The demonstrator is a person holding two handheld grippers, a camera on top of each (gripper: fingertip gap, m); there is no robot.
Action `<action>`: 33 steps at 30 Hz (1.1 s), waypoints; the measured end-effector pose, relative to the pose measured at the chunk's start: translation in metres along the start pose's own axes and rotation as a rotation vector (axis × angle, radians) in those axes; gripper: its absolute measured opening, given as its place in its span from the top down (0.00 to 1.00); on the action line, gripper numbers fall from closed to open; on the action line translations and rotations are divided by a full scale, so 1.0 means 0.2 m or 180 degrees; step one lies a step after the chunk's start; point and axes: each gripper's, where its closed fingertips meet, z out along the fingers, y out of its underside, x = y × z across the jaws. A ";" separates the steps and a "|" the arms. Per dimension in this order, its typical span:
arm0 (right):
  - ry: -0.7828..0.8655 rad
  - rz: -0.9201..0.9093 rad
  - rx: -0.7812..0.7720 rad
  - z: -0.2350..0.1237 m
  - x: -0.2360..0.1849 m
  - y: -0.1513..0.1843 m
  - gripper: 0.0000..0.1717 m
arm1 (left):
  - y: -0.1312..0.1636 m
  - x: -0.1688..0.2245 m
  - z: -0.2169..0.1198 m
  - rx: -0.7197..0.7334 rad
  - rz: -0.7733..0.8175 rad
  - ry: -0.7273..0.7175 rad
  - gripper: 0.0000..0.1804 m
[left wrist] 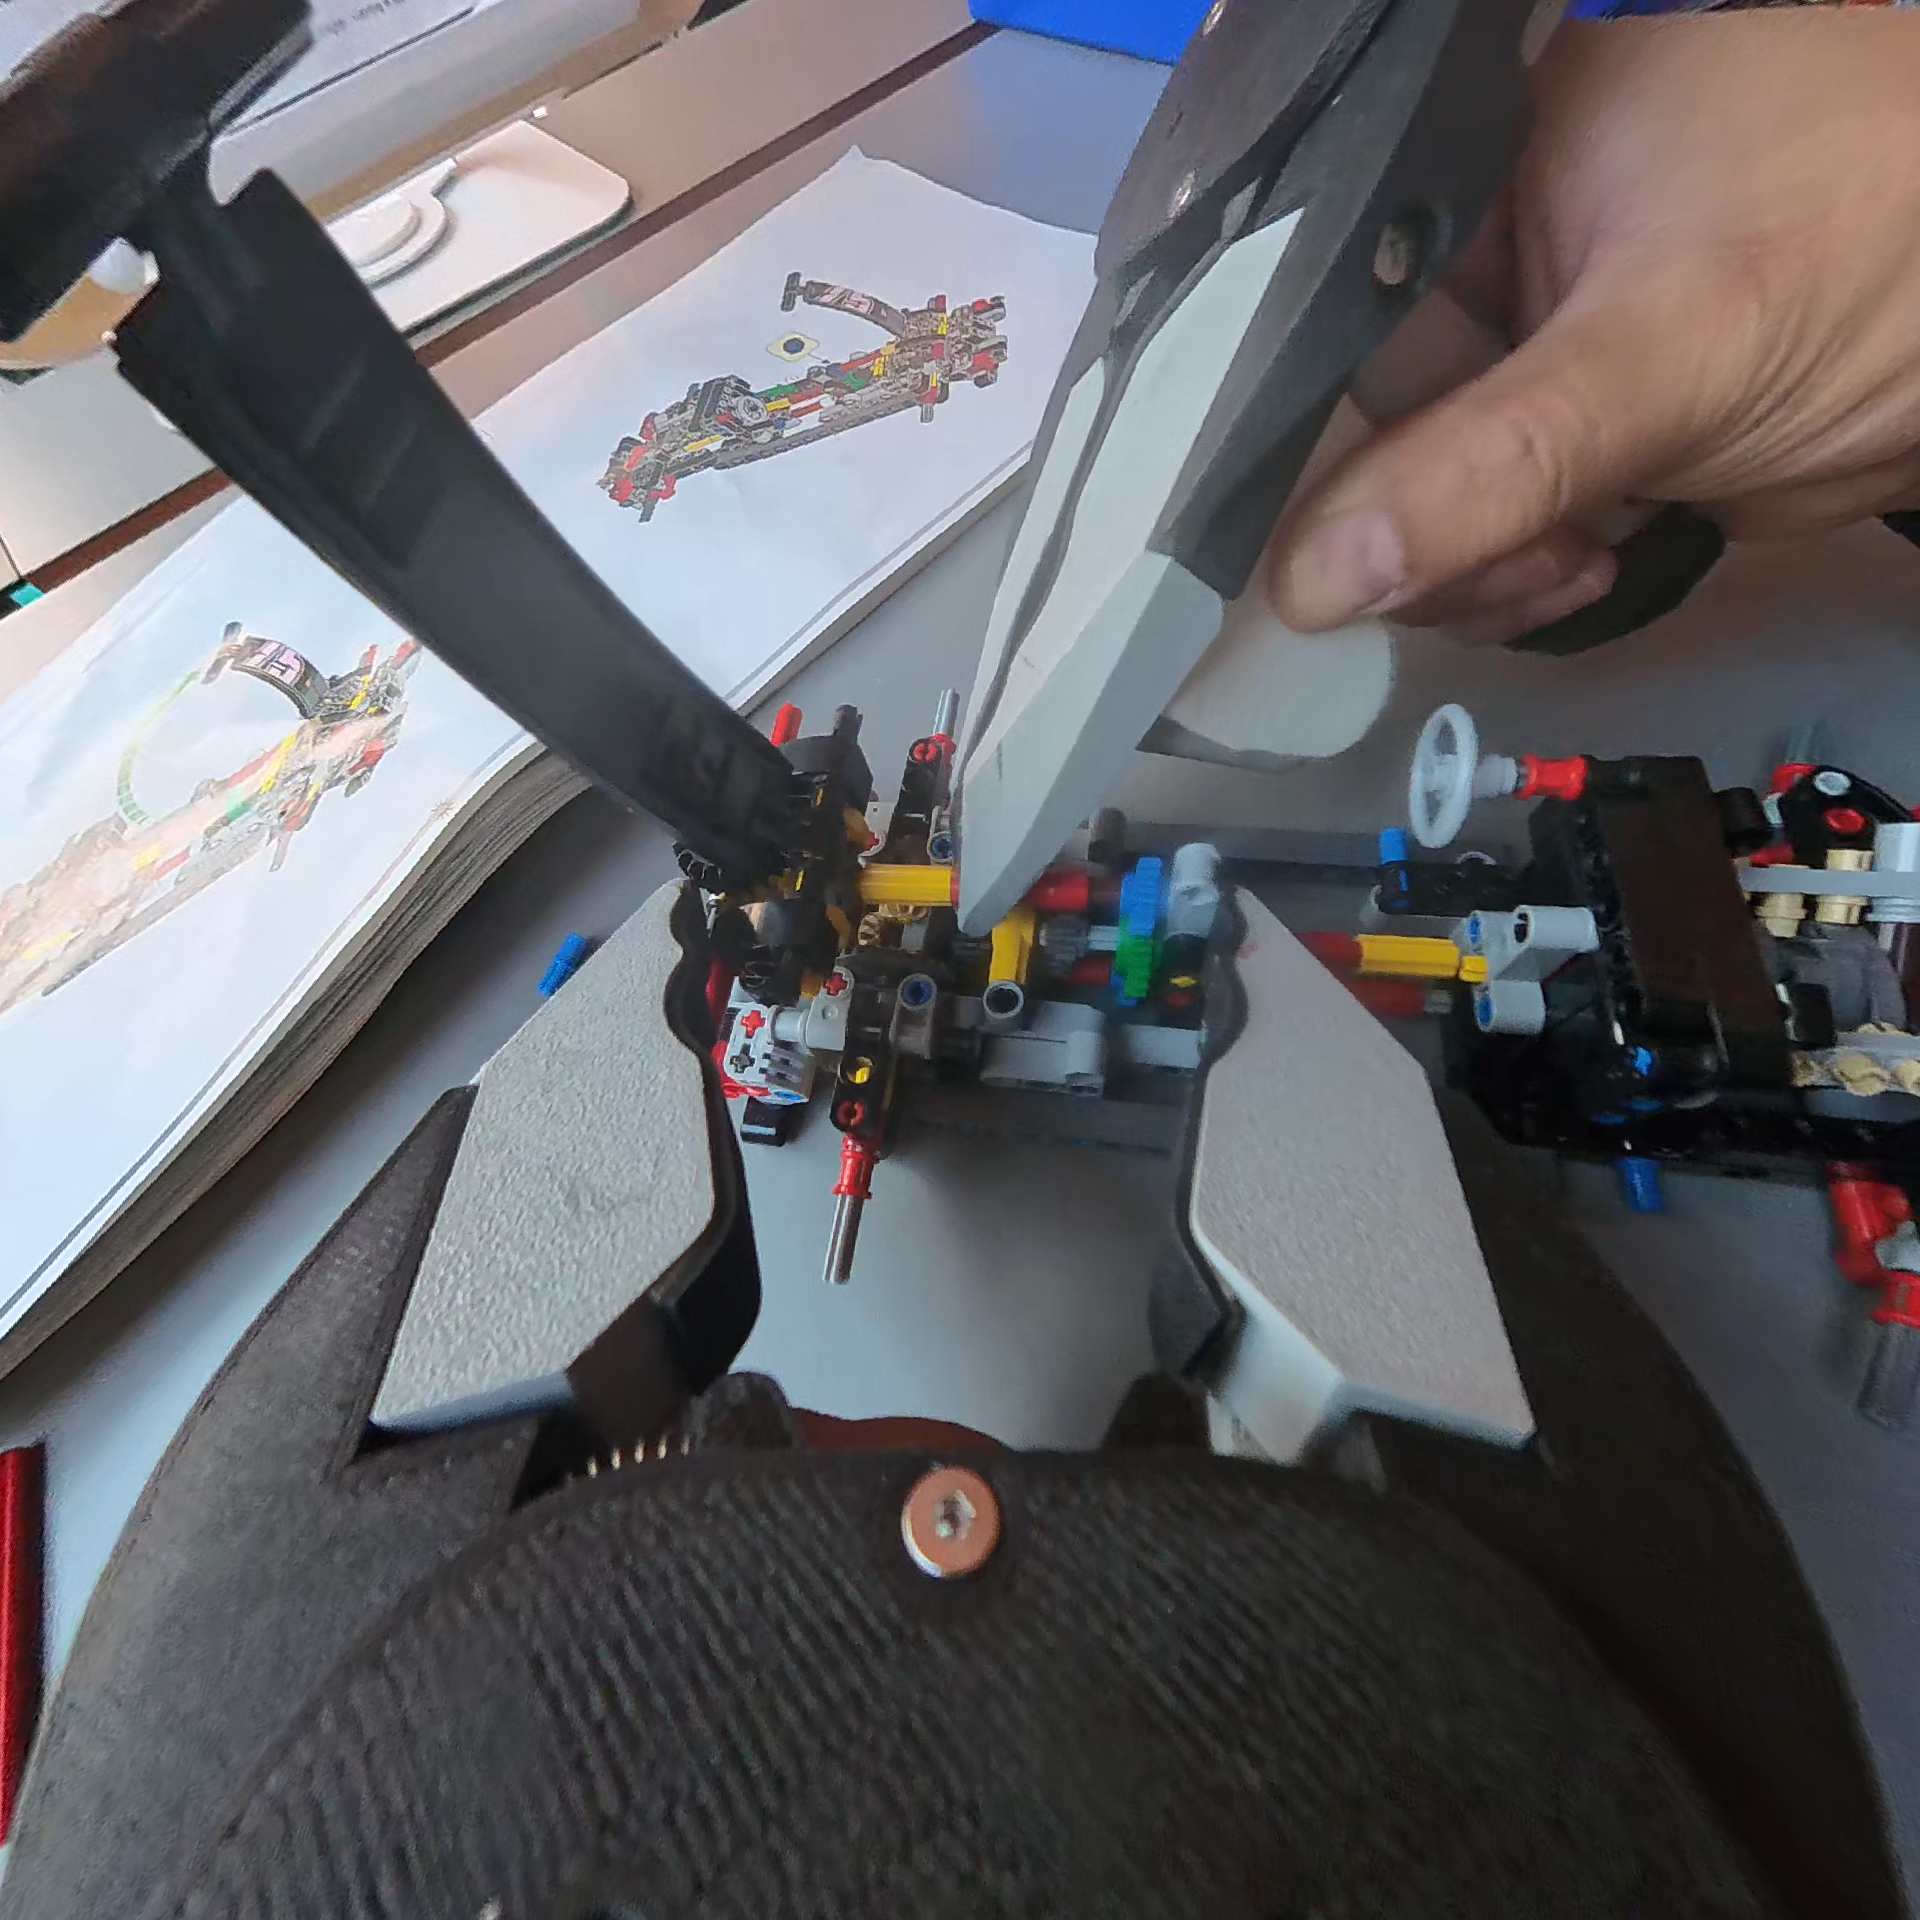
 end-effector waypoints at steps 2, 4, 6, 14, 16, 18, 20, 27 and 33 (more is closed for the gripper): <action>0.0002 -0.0026 -0.0031 0.00 0.00 0.00 0.97 | 0.00 0.00 0.00 0.0002 0.0010 0.0018 0.48; -0.0051 -0.0040 -0.0071 -0.01 0.00 0.00 0.97 | 0.00 0.00 0.01 0.0004 0.0018 0.0025 0.48; -0.0175 -0.0031 -0.0147 -0.01 0.00 0.01 0.97 | -0.01 0.01 0.01 0.0005 0.0035 0.0039 0.48; -0.0295 -0.0295 -0.0231 -0.03 -0.02 0.04 0.97 | -0.01 0.04 0.01 0.0023 0.0116 0.0152 0.47; -0.0305 -0.0333 -0.0160 -0.04 -0.02 0.05 0.97 | -0.01 0.05 0.02 0.0028 0.0133 0.0194 0.47; -0.0331 -0.0326 -0.0103 -0.04 -0.02 0.05 0.97 | -0.02 0.05 0.02 0.0028 0.0134 0.0206 0.47; -0.0303 -0.0322 -0.0082 -0.04 -0.02 0.05 0.97 | -0.02 0.06 0.02 0.0035 0.0140 0.0219 0.48; -0.0576 0.0009 0.0062 -0.05 -0.03 0.04 0.92 | -0.02 0.06 0.02 0.0038 0.0138 0.0244 0.49; -0.0679 0.0324 0.0092 -0.04 -0.02 0.03 0.96 | -0.02 0.05 0.02 0.0034 0.0120 0.0227 0.49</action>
